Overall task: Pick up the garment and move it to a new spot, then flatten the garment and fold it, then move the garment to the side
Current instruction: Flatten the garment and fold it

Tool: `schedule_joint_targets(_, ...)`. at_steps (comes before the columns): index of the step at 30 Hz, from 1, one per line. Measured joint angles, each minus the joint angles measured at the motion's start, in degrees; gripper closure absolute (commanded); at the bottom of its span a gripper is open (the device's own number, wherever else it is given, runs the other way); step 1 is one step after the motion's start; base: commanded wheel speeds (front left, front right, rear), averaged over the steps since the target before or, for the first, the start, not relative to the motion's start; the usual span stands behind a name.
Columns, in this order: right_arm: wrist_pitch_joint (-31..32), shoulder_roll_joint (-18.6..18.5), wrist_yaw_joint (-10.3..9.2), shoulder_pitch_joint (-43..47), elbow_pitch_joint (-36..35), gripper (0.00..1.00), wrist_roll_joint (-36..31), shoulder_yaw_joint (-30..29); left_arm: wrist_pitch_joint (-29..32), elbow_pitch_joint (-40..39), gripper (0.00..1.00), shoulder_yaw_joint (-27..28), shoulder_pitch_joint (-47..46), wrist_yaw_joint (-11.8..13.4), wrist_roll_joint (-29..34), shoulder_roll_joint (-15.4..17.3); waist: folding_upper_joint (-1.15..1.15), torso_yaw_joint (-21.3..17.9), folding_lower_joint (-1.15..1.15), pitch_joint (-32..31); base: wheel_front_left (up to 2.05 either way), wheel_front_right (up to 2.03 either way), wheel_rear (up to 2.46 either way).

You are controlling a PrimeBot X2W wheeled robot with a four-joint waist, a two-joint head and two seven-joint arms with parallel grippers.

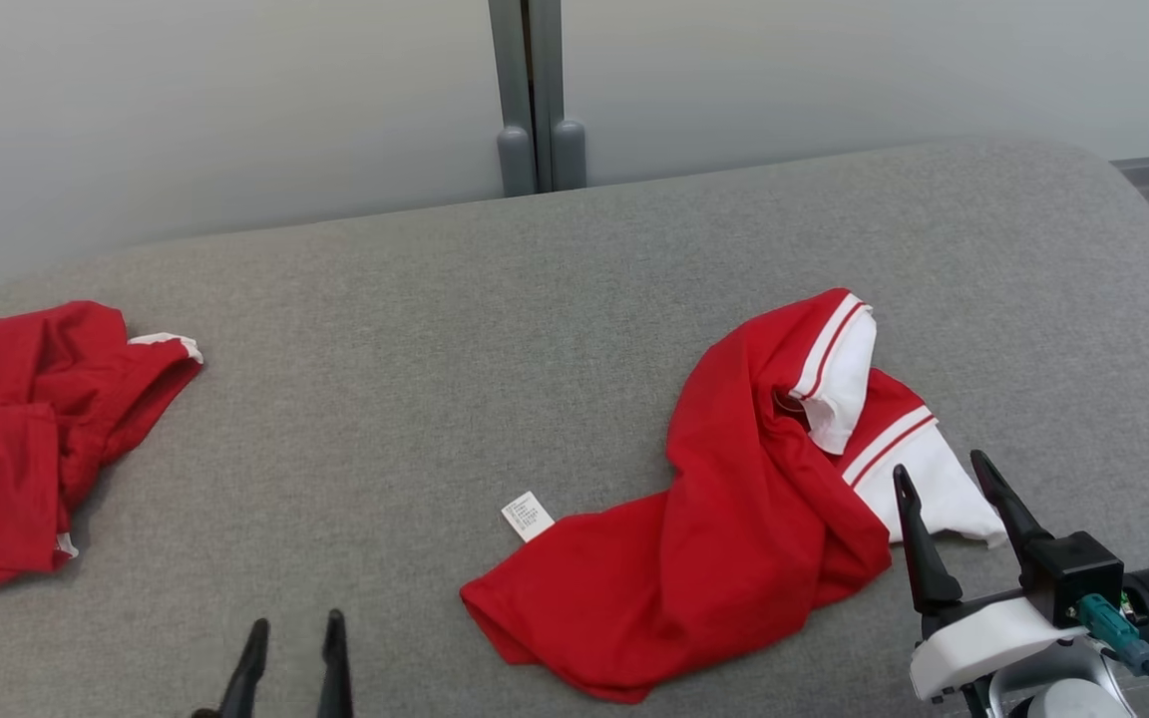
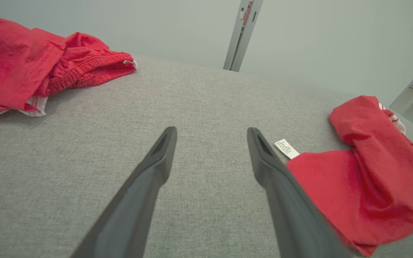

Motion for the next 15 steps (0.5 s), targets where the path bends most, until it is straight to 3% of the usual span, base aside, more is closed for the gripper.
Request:
schedule_joint_targets(9,0.00,0.29,0.00,-1.78,-0.25,0.00,0.01,1.33,0.73,11.68,0.00,-16.62,-11.16,0.00,-8.14,3.80,0.00,-1.56,0.00,2.36,0.00,0.00,0.00)
schedule_joint_targets(15,0.00,0.65,0.00,-2.75,-0.18,0.00,0.00,1.81,4.06,19.29,0.00,-22.59,-19.48,0.00,-13.68,5.67,0.00,-3.28,0.00,4.25,0.00,0.00,0.00)
